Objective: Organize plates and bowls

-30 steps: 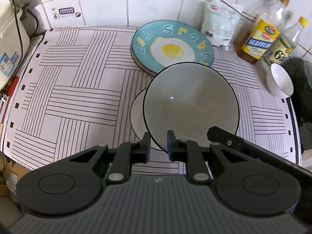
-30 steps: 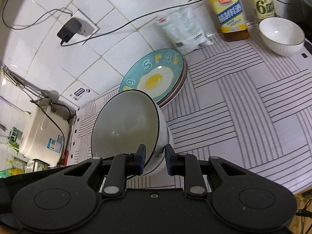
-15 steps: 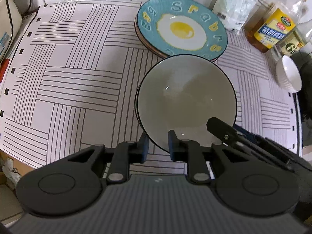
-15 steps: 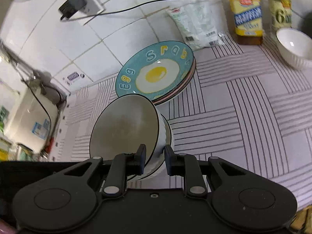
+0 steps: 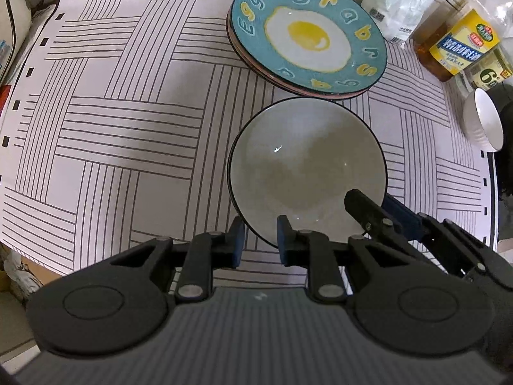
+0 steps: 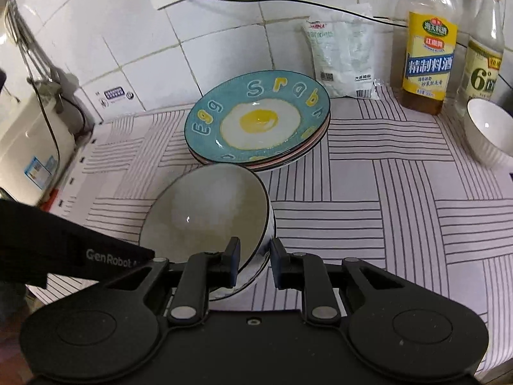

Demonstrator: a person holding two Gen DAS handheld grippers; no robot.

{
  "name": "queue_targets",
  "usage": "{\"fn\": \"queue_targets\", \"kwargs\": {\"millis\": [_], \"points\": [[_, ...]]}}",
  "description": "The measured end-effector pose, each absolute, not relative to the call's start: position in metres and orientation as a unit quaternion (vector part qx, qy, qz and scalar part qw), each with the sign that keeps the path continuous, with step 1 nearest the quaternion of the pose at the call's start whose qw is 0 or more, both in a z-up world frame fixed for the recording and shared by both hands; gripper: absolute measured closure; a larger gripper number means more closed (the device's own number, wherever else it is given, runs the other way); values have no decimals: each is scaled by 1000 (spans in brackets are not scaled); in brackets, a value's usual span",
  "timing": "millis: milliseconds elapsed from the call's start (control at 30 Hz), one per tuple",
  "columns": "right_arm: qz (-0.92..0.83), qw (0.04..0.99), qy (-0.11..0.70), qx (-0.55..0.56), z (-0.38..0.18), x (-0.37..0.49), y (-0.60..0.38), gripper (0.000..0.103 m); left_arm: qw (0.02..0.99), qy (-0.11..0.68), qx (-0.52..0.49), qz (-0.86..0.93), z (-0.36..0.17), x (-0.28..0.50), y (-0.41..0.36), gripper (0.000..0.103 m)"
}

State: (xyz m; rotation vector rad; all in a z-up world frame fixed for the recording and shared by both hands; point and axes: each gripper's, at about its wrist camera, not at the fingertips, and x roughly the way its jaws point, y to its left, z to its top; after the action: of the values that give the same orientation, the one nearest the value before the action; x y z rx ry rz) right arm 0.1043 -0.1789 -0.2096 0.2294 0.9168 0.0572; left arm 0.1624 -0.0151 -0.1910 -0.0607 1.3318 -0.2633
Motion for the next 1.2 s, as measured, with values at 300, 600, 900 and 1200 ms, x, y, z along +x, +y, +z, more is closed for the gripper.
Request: {"fn": "queue_targets", "kwargs": {"millis": [300,600,900,1200], "points": [[60,896,430,95,-203,103,-183,74,788,603,-27,-125,-173,159,-14,73],[84,913,379,127,-184,82,-220,59,811,570,17,-129,-145,146,-40,72],[50,927,351,125,-175,57,-272,56,815,553,47,-169,-123,138,-89,69],[-6,940,321,115,-181,37,-332,35,811,533,67,-229,-131,134,-162,68]]}}
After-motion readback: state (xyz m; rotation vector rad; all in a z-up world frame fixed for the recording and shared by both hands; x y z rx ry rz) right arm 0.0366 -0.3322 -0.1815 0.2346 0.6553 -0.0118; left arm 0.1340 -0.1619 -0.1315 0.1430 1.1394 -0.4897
